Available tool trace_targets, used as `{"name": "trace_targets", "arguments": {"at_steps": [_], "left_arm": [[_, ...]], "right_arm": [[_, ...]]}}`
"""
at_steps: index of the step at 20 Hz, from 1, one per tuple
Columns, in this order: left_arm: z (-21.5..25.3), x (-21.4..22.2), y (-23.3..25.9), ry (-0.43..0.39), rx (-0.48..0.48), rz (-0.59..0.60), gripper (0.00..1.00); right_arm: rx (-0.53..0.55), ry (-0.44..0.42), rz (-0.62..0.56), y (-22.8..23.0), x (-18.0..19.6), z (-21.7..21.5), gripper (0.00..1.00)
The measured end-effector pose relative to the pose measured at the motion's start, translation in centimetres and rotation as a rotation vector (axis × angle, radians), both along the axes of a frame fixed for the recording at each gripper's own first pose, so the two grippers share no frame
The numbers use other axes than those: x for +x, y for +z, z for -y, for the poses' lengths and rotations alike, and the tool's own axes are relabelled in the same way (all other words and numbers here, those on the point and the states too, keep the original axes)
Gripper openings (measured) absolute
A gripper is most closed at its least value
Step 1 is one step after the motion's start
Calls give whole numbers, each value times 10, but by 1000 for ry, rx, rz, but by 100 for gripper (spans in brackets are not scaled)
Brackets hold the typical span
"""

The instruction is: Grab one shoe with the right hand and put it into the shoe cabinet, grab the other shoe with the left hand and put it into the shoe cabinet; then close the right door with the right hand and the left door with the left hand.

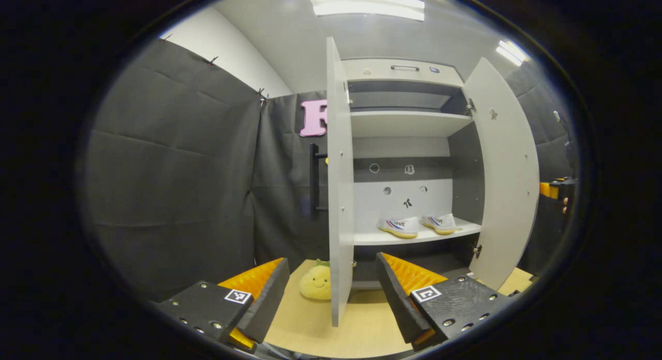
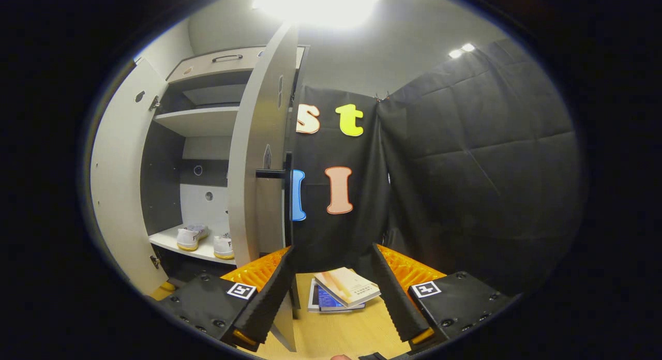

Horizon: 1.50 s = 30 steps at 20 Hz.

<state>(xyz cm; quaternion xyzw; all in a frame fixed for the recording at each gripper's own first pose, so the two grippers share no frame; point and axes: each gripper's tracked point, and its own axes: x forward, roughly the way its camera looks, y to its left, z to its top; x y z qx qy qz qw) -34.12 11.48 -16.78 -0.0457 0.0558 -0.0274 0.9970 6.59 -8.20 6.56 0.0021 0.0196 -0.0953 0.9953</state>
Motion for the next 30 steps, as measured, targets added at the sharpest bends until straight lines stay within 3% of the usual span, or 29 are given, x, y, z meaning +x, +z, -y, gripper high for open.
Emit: {"name": "trace_targets", "arguments": {"at_steps": [1,5,6,8,18,19,20,22,24,25,30], "left_arm": [[0,0,0,1,-2,-1,96],[-6,2,0,13,-8,-5,96],[-8,0,-1,17,-8,-7,96],[-12,0,-2,22,-12,-10,96],[-40,10,4,72,-6,-9,96],[-46,14,6,81,0,-5,96],[-52,18,8,92,7,0,96],[-65,30,15,118,19,13,96],[-78,45,22,140,20,21,96],[-85,53,25,150,13,22,96],[-123,97,39,212,11,32,96]], "right_arm": [[-4,1,0,1,0,-1,93],[12,22,0,1,-2,-8,93],[13,32,2,0,-1,-11,89],[20,58,6,1,-1,-19,93],[61,203,26,7,8,-69,89],[63,227,25,6,12,-79,93],[67,245,22,6,14,-87,89],[95,275,15,6,17,-102,94],[122,309,21,9,17,-115,90],[114,318,23,9,15,-119,94],[54,320,19,-3,0,-116,96]]}}
